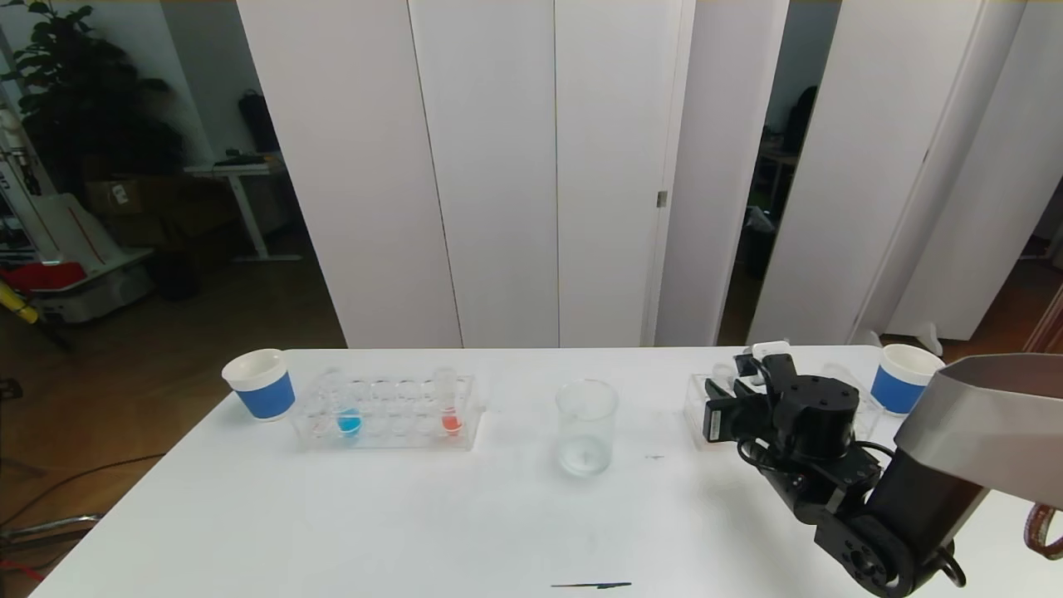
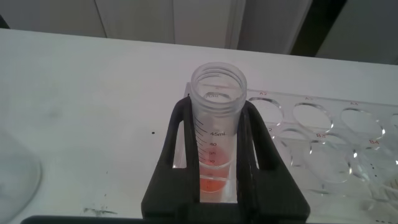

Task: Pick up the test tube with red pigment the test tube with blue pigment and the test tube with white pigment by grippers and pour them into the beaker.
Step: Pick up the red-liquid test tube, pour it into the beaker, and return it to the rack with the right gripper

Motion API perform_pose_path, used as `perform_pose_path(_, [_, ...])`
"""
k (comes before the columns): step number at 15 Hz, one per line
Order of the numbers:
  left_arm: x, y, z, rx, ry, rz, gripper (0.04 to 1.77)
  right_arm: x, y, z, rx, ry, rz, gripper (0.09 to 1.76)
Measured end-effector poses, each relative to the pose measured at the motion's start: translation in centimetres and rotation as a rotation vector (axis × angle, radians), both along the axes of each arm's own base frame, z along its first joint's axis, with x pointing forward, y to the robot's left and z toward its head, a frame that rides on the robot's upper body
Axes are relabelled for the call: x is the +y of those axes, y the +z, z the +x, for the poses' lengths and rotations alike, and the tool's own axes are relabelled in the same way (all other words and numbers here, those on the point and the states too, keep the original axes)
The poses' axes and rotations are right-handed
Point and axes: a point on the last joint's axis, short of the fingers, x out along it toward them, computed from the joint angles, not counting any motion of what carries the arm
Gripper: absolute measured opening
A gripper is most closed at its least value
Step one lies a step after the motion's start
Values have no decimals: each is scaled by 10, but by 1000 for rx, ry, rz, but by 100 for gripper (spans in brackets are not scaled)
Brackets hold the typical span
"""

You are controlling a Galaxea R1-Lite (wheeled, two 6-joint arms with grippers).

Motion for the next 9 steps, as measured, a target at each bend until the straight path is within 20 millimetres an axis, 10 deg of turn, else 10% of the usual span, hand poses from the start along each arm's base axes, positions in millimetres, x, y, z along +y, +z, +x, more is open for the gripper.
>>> perform_pose_path(1, [0, 0, 0, 0, 0, 0, 175, -1, -1, 2, 10, -5, -1, 62])
perform_pose_path(9, [0, 0, 0, 1, 0, 0, 175, 0, -2, 7, 26, -10, 1, 58])
